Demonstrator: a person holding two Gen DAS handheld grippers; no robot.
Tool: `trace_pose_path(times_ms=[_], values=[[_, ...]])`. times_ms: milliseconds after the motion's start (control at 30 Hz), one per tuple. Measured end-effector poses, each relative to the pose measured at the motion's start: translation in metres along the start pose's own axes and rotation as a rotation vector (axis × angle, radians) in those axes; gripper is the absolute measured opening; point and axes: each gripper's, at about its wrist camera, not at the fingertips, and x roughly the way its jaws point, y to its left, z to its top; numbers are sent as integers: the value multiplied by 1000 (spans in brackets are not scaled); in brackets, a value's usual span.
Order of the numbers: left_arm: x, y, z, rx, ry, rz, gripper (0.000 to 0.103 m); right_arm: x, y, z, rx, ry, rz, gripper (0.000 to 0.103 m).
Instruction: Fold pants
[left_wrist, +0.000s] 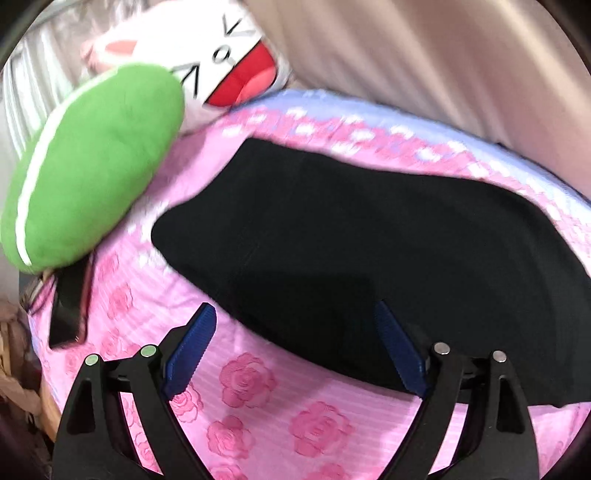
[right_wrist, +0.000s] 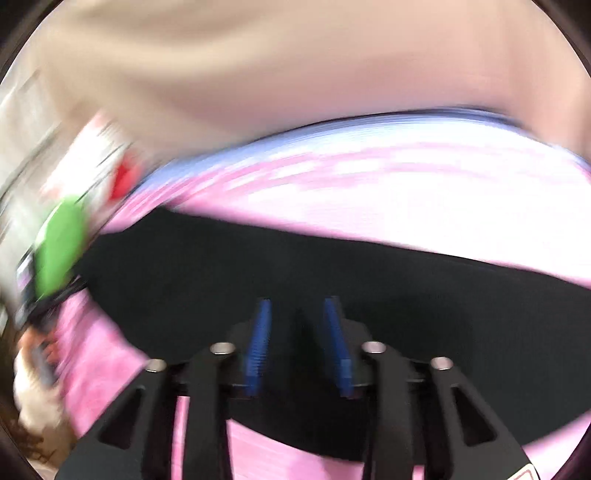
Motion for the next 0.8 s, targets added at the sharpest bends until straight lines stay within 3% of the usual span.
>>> trace_pose_path(times_ms=[67, 133, 200, 300, 333, 367, 433, 533, 600, 700, 767, 800], values=[[-15, -15, 1, 24, -28, -27, 86, -40, -76, -10, 120, -66, -204, 44], [-26, -35, 1, 49, -49, -51, 86, -66, -137, -16, 192, -100, -341, 46], [-34, -61, -2, 74, -56, -83, 86, -70, -169, -15, 209, -93, -375, 48], [-36, -97, -6, 106, -43, -112, 86, -56, -201, -7, 206, -34, -370, 51], [-37, -105, -7, 113, -39, -116, 86, -52, -205, -6, 201, -23, -350, 45], [-39, -116, -9, 123, -36, -122, 86, -46, -206, -2, 186, -18, -313, 9], [-42, -133, -11, 142, -30, -123, 86, -48, -208, 0, 159, -7, -276, 7], [-48, -157, -12, 174, -35, -115, 86, -77, -199, 20, 82, -114, -265, 7], [-50, -168, -15, 195, -41, -115, 86, -81, -211, 24, 102, -134, -252, 7], [-47, -182, -17, 208, -27, -120, 87, -35, -240, 7, 155, 34, -259, 13], [-46, -186, -18, 213, -18, -116, 86, -47, -238, 3, 186, -18, -262, 35], [-46, -186, -19, 215, -17, -117, 86, -58, -236, 1, 213, -40, -283, 38]])
